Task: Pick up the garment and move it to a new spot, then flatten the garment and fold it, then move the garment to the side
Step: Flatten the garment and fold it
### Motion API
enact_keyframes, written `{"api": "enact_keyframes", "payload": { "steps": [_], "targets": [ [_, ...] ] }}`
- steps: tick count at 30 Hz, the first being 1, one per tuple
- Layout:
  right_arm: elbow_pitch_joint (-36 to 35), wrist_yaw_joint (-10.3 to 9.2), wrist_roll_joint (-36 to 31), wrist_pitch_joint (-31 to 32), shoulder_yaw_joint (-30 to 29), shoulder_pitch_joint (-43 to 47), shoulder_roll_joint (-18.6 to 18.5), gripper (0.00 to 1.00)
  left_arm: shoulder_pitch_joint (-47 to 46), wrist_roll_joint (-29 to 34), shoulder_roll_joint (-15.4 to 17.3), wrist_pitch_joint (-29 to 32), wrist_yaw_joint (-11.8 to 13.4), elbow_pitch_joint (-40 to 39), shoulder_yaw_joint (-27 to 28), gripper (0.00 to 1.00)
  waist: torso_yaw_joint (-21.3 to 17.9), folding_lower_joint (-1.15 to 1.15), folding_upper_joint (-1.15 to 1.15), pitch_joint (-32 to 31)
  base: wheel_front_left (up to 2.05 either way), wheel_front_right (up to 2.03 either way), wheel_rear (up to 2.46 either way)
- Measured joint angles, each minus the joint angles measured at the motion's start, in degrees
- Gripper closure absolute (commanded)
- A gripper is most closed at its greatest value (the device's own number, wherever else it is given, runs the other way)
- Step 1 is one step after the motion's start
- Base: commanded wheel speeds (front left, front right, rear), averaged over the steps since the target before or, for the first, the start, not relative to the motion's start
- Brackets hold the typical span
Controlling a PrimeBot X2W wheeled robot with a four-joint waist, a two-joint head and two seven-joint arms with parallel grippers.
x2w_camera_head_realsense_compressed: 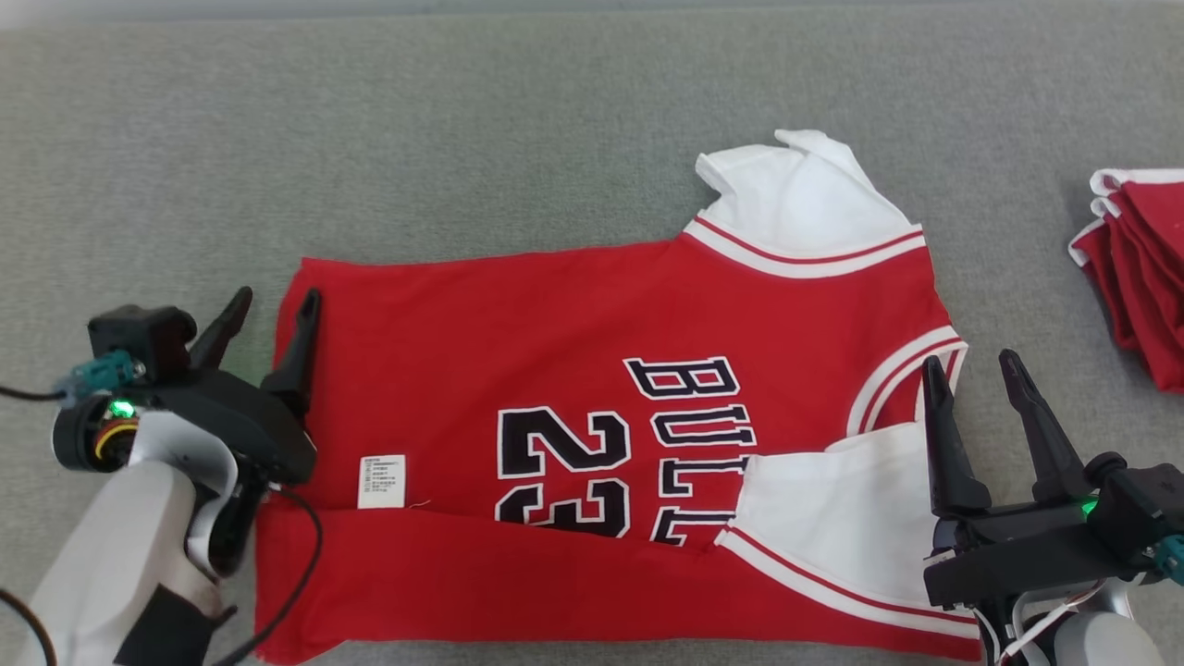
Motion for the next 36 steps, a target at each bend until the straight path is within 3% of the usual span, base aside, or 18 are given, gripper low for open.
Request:
{"api": "enact_keyframes", "payload": {
  "steps": [8, 9, 10, 11, 12, 19, 25, 31, 36],
  "targets": [
    [1.79, 0.0, 0.42, -1.09, -0.11, -0.99, 0.26, 0.0, -5.82, -1.07, -0.83, -1.14, -3.53, 9.94, -0.23, 0.0, -2.18, 0.0, 0.0, 2.82, 0.0, 0.0, 0.0],
    [1.91, 0.0, 0.48, -1.12, -0.14, -1.11, 0.26, 0.0, -6.23, -1.09, -0.92, -1.32, -3.87, 10.68, -0.34, 0.12, -2.36, 0.0, 0.0, 3.03, 0.0, 0.0, 0.0],
    [2.02, 0.0, 0.51, -1.15, -0.3, -1.27, 0.23, 0.0, -6.7, -1.09, -0.99, -1.59, -3.98, 11.41, -0.38, 0.38, -2.49, 0.0, 0.0, 3.22, 0.0, 0.0, 0.0],
    [2.09, 0.0, 0.63, -1.15, -0.54, -1.44, 0.18, 0.0, -7.14, -1.09, -1.14, -1.8, -4.2, 12.02, -0.48, 0.83, -2.57, 0.0, 0.0, 3.37, 0.0, 0.0, 0.0],
    [2.23, 0.0, 0.92, -1.14, -0.82, -1.7, 0.08, 0.0, -7.39, -1.09, -1.32, -2.0, -4.42, 12.49, -0.6, 1.0, -2.6, 0.0, 0.0, 3.47, 0.0, 0.0, 0.0],
    [4.89, 0.0, 3.8, 0.6, -3.57, -9.01, -3.04, 0.0, -8.65, -0.91, -1.8, -2.56, -4.94, 13.81, -1.76, 1.0, -2.38, 0.0, 0.0, 3.68, 0.0, 0.0, 0.0],
    [14.29, 0.0, 7.48, 3.0, -4.23, -21.7, -8.27, 0.0, -10.18, -0.3, -3.25, -2.5, -4.95, 12.54, -3.42, 1.0, -0.92, 0.0, 0.0, 4.57, 0.0, 0.0, 0.0],
    [23.9, 0.0, 11.12, 5.1, 1.27, -34.0, -12.22, 0.0, -11.95, 0.05, -5.55, -2.37, -5.43, 11.5, -5.36, 1.0, 1.88, 0.0, 0.0, 6.1, 0.0, 0.0, 0.0],
    [29.1, 0.0, 13.86, 7.53, 9.92, -40.42, -15.06, 0.0, -13.38, 0.47, -7.05, -3.01, -5.93, 11.15, -6.76, 1.0, 4.43, 0.0, 0.0, 7.74, 0.0, 0.0, 0.0]
  ]
}}
